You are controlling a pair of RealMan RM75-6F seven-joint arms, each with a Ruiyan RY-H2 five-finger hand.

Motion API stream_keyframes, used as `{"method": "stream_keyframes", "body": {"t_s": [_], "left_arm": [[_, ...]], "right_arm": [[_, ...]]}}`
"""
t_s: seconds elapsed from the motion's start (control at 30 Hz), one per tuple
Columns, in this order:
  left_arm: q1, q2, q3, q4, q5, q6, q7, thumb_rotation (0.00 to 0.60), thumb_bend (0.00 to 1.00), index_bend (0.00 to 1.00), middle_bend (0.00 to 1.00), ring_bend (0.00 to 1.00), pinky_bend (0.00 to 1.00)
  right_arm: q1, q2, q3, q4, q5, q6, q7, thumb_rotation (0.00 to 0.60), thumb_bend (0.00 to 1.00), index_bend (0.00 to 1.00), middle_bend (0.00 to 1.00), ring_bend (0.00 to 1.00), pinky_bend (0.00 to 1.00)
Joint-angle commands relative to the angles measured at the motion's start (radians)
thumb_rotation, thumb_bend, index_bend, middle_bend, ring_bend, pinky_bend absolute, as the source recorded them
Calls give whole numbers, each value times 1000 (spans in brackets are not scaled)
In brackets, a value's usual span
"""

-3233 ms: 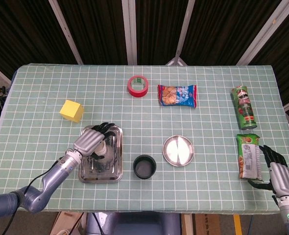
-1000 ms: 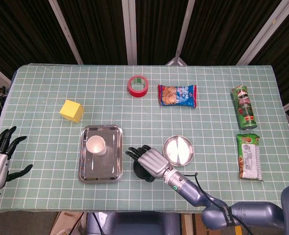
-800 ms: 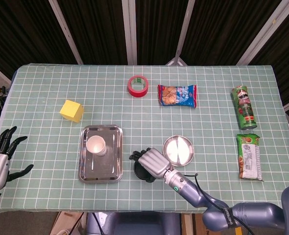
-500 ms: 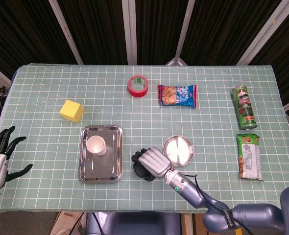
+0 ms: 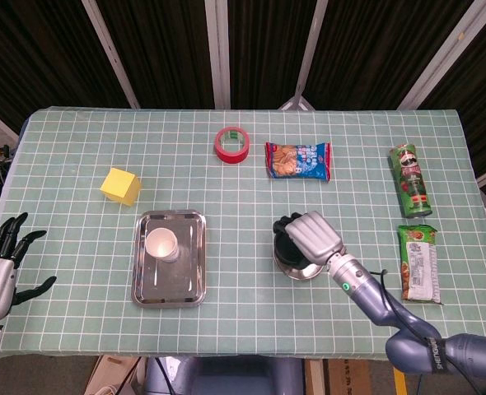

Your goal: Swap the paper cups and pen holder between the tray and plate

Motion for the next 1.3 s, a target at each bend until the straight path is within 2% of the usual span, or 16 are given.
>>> {"method": "stream_keyframes", "body": {"t_s": [0.03, 0.3, 0.6, 0.73, 0.83, 0.9, 0.93, 1.0, 1.07, 1.17, 1.23, 1.3], "left_arm": [[1, -5, 0, -2, 3, -3, 14, 600, 91, 244, 0, 0, 131], [6, -11, -4, -5, 6, -2, 30, 600, 91, 244, 0, 0, 132], [7, -17, -11, -3, 3, -10, 39, 600, 92, 245, 0, 0, 131], [6, -19, -15, 0, -1, -15, 38, 600, 91, 249, 0, 0, 131], [6, -19, -15, 0, 0, -21, 40, 600, 92, 251, 0, 0, 132], [7, -19, -15, -1, 1, -21, 41, 600, 92, 251, 0, 0, 132], [7, -19, -16, -2, 1, -20, 41, 600, 91, 251, 0, 0, 131], [9, -18, -17, -2, 2, -17, 41, 600, 91, 252, 0, 0, 132], [11, -18, -19, -2, 2, -14, 40, 600, 92, 252, 0, 0, 132], [12, -17, -20, -2, -1, -17, 39, 600, 91, 252, 0, 0, 132], [12, -16, -22, -2, -2, -16, 37, 600, 91, 252, 0, 0, 131], [13, -16, -24, 0, -1, -15, 38, 600, 91, 249, 0, 0, 131]], "right_arm": [[-9, 32, -20, 16, 5, -38, 44, 600, 238, 506, 439, 538, 567], [-21, 8, -54, 77, -39, -67, 115, 600, 238, 506, 439, 537, 567], [-31, -63, -51, 159, -109, -28, 188, 600, 238, 506, 432, 480, 473], [-32, -76, -47, 171, -123, -15, 201, 600, 238, 504, 425, 473, 464], [-28, -89, -44, 180, -124, -13, 205, 600, 233, 421, 362, 413, 389], [-23, -90, -50, 184, -108, -23, 188, 600, 182, 310, 271, 325, 253], [-20, -88, -53, 183, -98, -32, 179, 600, 142, 262, 231, 278, 149], [-11, -77, -58, 166, -63, -59, 165, 600, 88, 215, 181, 207, 10], [-9, -77, -57, 161, -45, -55, 155, 600, 53, 186, 130, 137, 0], [-10, -79, -61, 158, -25, -38, 124, 600, 10, 82, 35, 21, 0], [-10, -73, -66, 147, -8, -33, 106, 600, 1, 20, 5, 0, 0], [-14, -61, -67, 126, 9, -22, 92, 600, 0, 0, 0, 0, 0]]}}
